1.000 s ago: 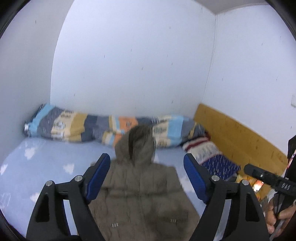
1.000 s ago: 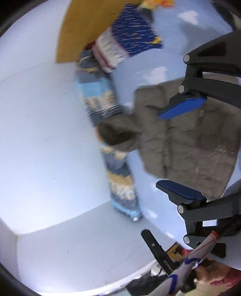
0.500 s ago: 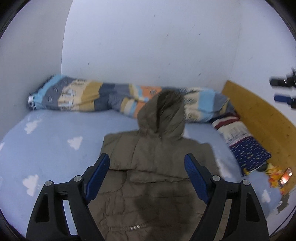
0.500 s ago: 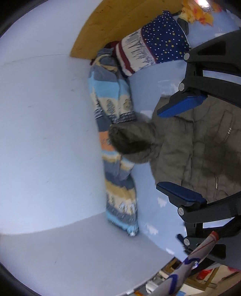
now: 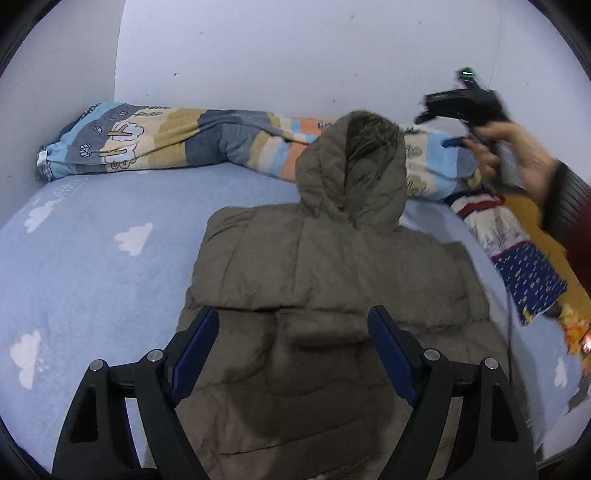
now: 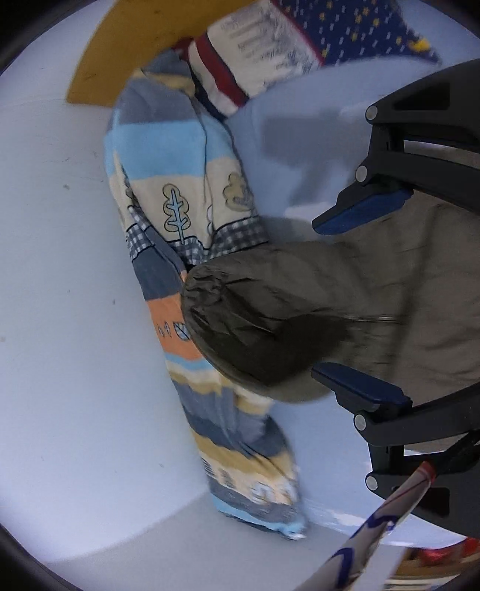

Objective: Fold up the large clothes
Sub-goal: 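Close the right gripper on the jacket hood, then lift the hood with the right gripper and flip it onto the body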

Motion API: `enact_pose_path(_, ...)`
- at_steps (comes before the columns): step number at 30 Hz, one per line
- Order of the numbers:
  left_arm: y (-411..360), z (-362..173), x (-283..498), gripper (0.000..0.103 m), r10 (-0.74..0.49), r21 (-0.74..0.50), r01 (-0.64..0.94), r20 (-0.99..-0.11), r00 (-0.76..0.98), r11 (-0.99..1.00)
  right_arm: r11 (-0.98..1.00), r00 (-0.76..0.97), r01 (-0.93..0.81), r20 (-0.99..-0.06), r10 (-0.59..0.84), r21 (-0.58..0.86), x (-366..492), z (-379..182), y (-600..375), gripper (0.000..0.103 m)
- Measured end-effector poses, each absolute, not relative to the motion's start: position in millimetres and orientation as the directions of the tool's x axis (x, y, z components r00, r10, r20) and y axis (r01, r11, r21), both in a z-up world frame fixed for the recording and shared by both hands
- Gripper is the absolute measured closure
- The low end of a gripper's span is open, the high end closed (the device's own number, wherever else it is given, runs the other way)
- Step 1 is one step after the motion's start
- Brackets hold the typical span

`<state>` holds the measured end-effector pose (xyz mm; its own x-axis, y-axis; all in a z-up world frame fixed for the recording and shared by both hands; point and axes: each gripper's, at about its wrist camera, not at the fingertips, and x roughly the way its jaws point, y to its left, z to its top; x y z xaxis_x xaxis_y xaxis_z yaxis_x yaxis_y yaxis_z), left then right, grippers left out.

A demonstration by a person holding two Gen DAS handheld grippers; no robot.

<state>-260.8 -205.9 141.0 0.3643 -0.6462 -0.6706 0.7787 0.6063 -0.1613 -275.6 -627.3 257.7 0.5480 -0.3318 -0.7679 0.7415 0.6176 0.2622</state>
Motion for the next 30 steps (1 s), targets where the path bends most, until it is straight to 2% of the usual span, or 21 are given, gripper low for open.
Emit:
enact_pose_path(3,-205,132,-258,0.021,-0.623,-0.154,0.783,-0.705,0.34,0.603,0.598,0.516,0.768,-0.774,-0.366,0.229,-240,224,-665,0.027)
enact_pose_path(11,-208,112,-250,0.021,-0.577,-0.16,0.772,-0.759,0.303,0.616,0.558,0.423,0.824,-0.761,-0.493,0.097,-183,175,-727,0.029)
enact_pose_path(12,-209,111,-250,0.021,-0.576,-0.161,0.774,-0.761,0.298,0.613,0.556,0.414,0.827,-0.759,-0.502,0.083,-179,168,-731,0.039)
enact_pose_path(13,-211,110,-251,0.021,-0.573,-0.154,0.778,-0.764,0.298,0.61,0.566,0.432,0.818,-0.754,-0.494,0.098,-176,163,-734,0.067)
enact_pose_path(14,-211,110,-252,0.021,-0.57,-0.145,0.78,-0.764,0.303,0.609,0.578,0.459,0.806,-0.753,-0.472,0.13,-177,158,-734,0.081)
enact_pose_path(15,-212,109,-253,0.021,-0.569,-0.141,0.78,-0.763,0.306,0.609,0.574,0.463,0.809,-0.741,-0.486,0.129,-180,159,-731,0.09)
enact_pose_path(16,-212,110,-254,0.021,-0.569,-0.14,0.781,-0.763,0.306,0.609,0.577,0.474,0.806,-0.728,-0.496,0.132,-184,161,-727,0.092)
enact_pose_path(30,-219,142,-265,0.021,-0.624,-0.137,0.781,-0.691,0.365,0.609,0.736,0.677,0.634,-0.631,-0.38,0.237,-318,239,-579,0.094)
